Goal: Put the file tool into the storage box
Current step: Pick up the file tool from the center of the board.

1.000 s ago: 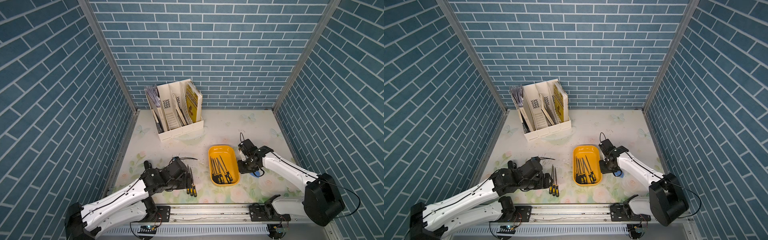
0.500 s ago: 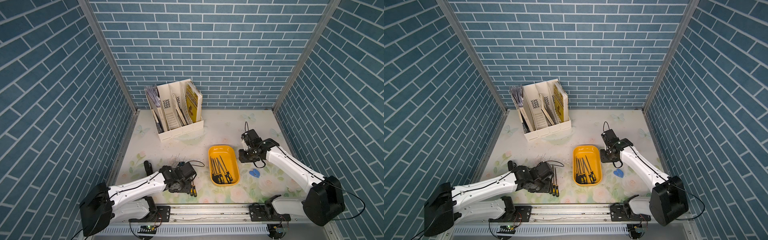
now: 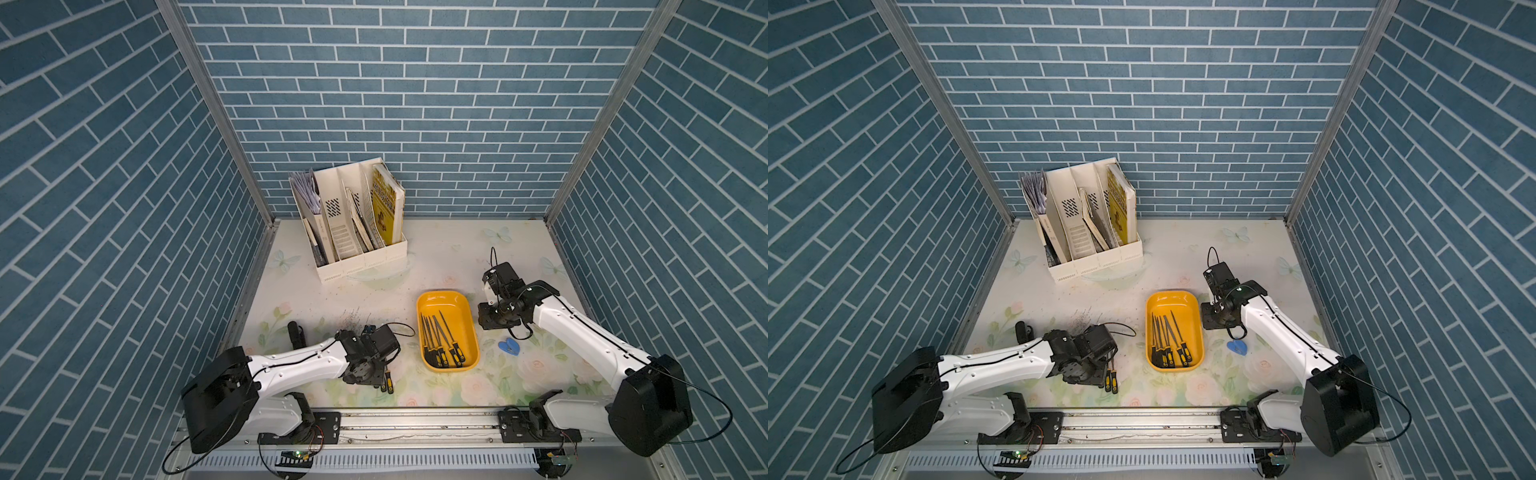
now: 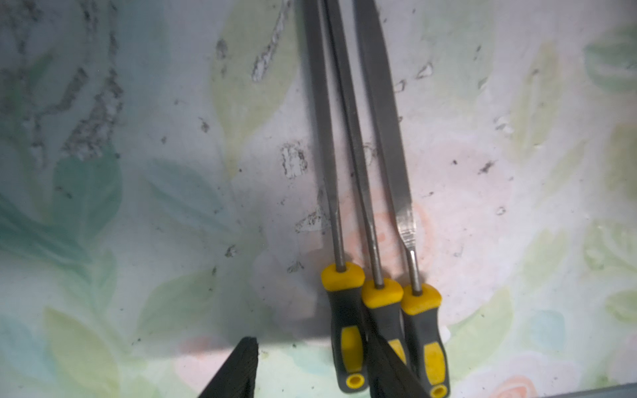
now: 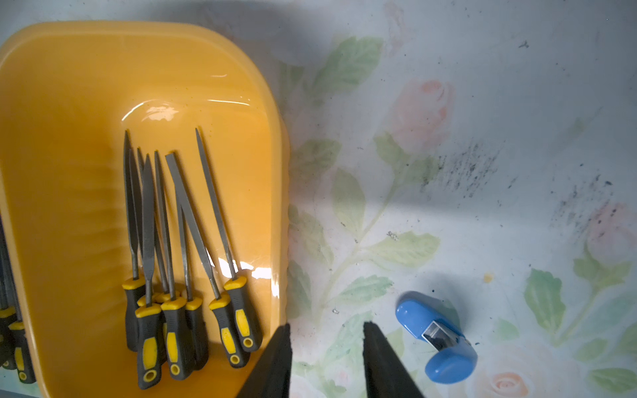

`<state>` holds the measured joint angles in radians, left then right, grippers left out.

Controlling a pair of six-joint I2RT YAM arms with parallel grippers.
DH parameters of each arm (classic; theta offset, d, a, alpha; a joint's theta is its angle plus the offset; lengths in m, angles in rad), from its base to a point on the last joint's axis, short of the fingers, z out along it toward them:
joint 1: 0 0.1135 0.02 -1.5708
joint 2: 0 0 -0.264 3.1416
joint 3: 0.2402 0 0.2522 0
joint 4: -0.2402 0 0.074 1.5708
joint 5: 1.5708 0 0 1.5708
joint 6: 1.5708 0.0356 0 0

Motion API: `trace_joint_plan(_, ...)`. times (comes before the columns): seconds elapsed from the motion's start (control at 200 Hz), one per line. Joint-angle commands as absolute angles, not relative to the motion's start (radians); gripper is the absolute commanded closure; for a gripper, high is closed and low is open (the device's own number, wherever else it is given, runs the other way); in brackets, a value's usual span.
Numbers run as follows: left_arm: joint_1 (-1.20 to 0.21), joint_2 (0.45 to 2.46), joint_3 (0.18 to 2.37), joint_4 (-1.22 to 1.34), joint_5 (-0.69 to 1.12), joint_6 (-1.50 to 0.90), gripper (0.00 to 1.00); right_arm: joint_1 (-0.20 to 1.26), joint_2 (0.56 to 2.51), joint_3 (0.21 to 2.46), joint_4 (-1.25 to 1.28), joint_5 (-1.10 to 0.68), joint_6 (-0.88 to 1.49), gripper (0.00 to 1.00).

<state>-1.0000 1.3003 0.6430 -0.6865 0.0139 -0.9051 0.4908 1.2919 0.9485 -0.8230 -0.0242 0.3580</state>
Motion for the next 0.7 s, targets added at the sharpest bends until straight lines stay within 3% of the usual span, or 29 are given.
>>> trace_joint_plan(0.0,-1.002,1.305,0.638,-0.716,-0.025,-0.895,0.45,0.492,1.278,0.937,-0.824,-0.031,0.324,0.62)
trace_joint_plan(0.2,-0.999,1.291,0.629,-0.721,-0.029,-0.892,0.45,0.493,1.28,0.928,-0.809,-0.041,0.322,0.62)
trace_joint_plan(0.35,-0.983,1.313,0.621,-0.698,-0.031,-0.876,0.51,0.494,1.281,0.928,-0.802,-0.048,0.323,0.62)
trace_joint_plan(0.695,-0.974,1.402,0.67,-0.675,-0.023,-0.811,0.81,0.5,1.275,0.939,-0.796,-0.07,0.322,0.63)
